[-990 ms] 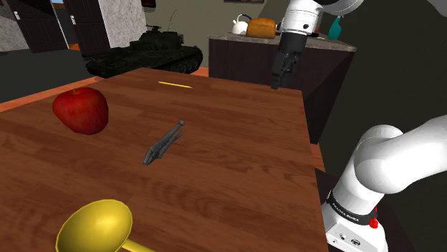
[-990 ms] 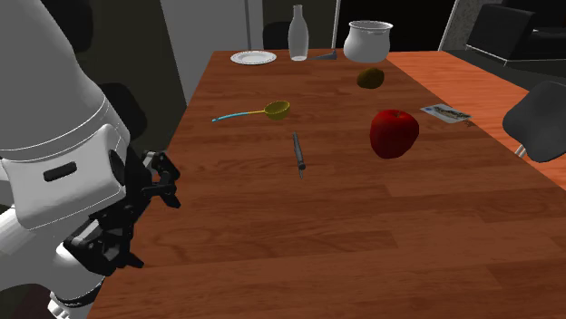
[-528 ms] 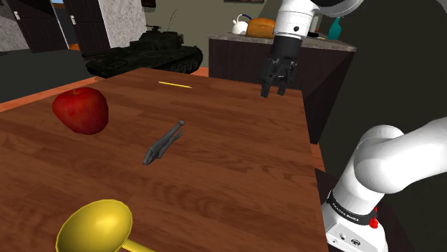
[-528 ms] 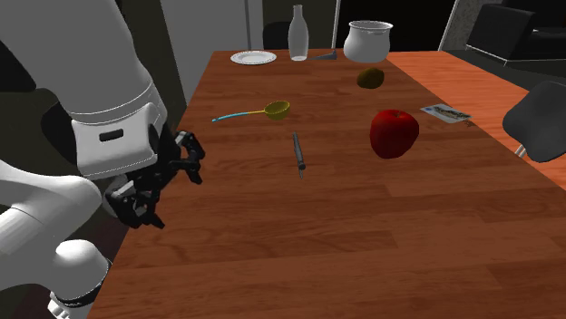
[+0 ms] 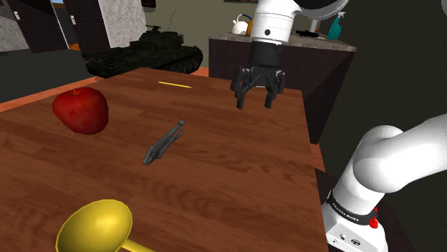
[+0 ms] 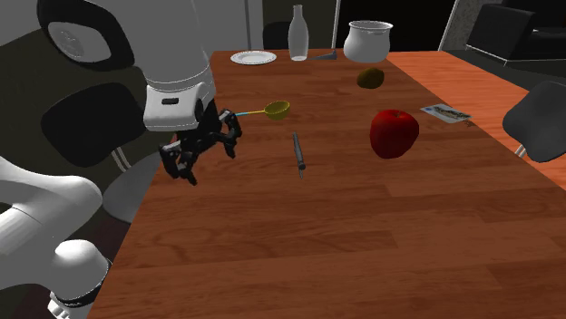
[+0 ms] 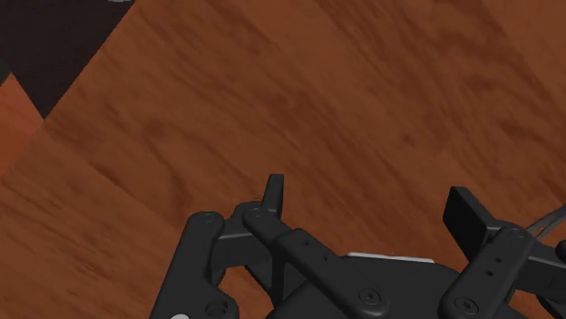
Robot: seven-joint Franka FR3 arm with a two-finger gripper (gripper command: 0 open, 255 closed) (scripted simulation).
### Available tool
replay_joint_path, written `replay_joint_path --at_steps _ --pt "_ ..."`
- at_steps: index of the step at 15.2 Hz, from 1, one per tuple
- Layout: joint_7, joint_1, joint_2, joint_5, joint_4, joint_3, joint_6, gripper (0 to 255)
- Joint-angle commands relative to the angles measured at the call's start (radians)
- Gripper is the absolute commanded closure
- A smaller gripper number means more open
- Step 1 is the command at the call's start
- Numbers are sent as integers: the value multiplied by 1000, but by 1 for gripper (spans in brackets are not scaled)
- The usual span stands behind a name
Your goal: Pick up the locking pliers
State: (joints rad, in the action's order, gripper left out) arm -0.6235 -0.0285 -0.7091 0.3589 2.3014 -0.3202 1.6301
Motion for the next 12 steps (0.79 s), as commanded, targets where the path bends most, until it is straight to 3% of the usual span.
replay_joint_path --at_steps 1,7,12 --pt "-120 -15 42 27 -38 -61 14 0" --pt "-458 -80 209 58 -177 -247 76 0" --pt "-761 -152 409 2 -332 -412 134 0"
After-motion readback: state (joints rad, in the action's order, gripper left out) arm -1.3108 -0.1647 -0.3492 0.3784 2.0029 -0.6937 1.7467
